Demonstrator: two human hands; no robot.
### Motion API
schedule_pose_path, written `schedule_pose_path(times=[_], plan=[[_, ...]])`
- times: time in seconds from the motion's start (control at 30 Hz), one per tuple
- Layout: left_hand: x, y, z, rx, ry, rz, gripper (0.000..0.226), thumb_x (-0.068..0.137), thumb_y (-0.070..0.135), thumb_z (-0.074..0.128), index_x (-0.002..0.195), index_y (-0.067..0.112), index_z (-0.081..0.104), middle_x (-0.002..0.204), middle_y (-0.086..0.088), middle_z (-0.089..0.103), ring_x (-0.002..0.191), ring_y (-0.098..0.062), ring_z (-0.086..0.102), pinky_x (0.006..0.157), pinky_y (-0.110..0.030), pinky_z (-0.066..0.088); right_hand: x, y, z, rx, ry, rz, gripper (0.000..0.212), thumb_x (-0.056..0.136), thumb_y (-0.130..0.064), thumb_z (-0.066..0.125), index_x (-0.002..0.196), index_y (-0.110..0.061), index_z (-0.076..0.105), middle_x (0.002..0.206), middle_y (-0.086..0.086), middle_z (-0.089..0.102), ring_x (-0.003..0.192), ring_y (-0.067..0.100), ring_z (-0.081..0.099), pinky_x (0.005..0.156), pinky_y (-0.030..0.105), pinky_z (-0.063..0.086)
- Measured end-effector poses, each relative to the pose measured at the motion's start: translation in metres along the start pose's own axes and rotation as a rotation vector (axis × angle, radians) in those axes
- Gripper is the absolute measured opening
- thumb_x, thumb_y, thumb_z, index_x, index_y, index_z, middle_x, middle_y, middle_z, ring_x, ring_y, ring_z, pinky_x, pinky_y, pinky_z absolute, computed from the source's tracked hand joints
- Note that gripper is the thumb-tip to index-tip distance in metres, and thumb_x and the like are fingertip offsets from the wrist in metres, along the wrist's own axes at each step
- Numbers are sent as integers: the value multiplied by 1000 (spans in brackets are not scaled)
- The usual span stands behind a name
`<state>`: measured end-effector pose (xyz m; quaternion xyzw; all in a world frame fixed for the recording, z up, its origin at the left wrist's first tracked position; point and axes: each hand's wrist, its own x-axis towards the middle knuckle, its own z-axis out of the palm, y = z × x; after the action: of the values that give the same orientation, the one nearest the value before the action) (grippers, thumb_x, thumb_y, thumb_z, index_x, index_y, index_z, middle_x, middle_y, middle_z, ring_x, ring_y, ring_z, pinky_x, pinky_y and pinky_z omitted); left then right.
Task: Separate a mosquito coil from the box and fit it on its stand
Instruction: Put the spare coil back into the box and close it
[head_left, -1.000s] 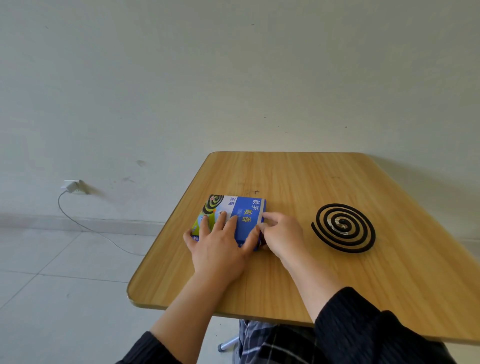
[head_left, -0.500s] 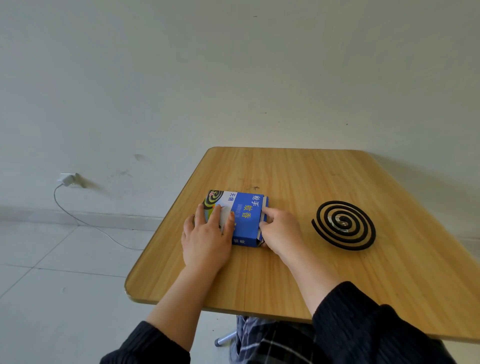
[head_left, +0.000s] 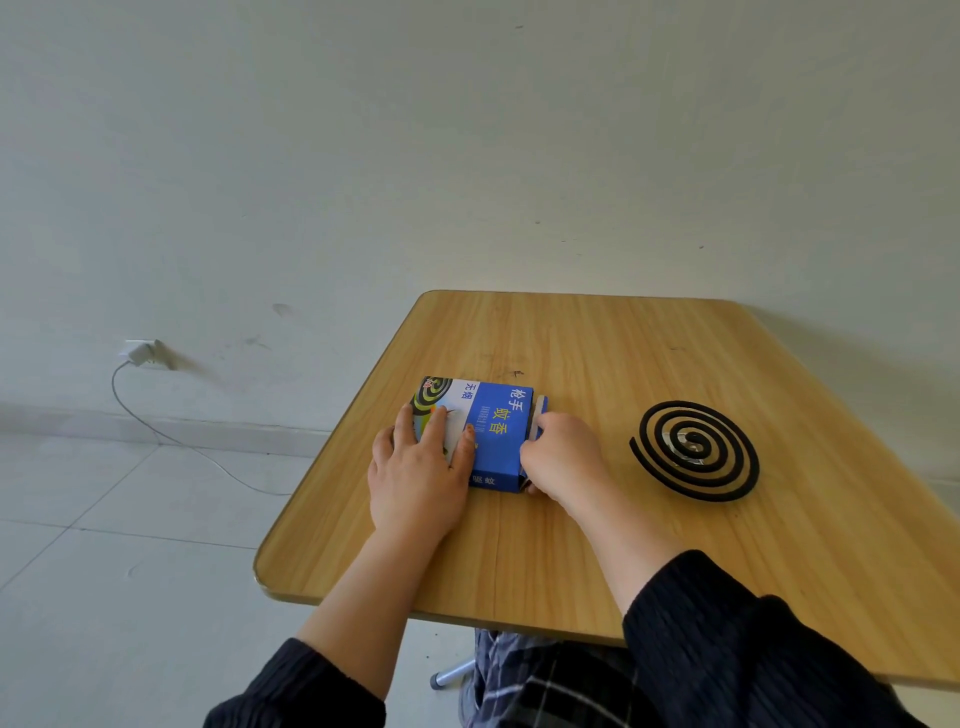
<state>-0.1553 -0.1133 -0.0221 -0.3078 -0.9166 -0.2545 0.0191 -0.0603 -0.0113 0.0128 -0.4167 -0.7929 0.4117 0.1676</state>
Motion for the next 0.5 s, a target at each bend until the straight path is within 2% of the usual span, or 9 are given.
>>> schedule_pose_path(times=[0.07,0.17,0.3,0.37,0.43,0.5], plan=[[0,0,0,1,0,-2,64,90,64,25,146,33,26,159,-3,18,142,-30,16,110,-47,25,0,0,0,-15,-2,19,6,84,-1,46,79,-4,48,93,18,65,74,33,66,51,30,44],[1,0,1,0,8,1,65,90,65,25,146,33,26,159,-3,18,141,-30,16,110,-46,25,-1,1,0,-3,8,-46,18,85,-2,42,92,-1,58,92,14,66,74,31,63,57,34,47],[1,-1,1,-11,14,3,65,89,65,26,146,34,27,159,-3,19,141,-30,17,110,-46,26,0,4,5,17,25,-111,27,87,-1,37,99,-2,61,101,11,58,78,26,56,58,30,40],[1,-2,1,-16,15,5,65,89,66,27,146,34,27,159,-2,19,142,-30,17,110,-46,26,-1,4,8,86,38,-99,32,87,-2,36,103,-6,63,96,8,63,74,23,57,55,28,40],[1,-3,2,-19,16,10,65,89,66,27,146,34,27,159,-2,20,141,-29,17,110,-46,27,-5,4,9,173,71,-75,37,86,-1,36,108,-11,65,82,-4,65,65,10,54,51,20,39],[1,-3,2,-20,16,12,66,88,66,27,145,34,27,159,-2,20,141,-29,17,110,-46,27,-9,4,10,257,121,-33,39,87,-1,36,118,-9,59,70,-19,49,59,-1,46,50,11,36]])
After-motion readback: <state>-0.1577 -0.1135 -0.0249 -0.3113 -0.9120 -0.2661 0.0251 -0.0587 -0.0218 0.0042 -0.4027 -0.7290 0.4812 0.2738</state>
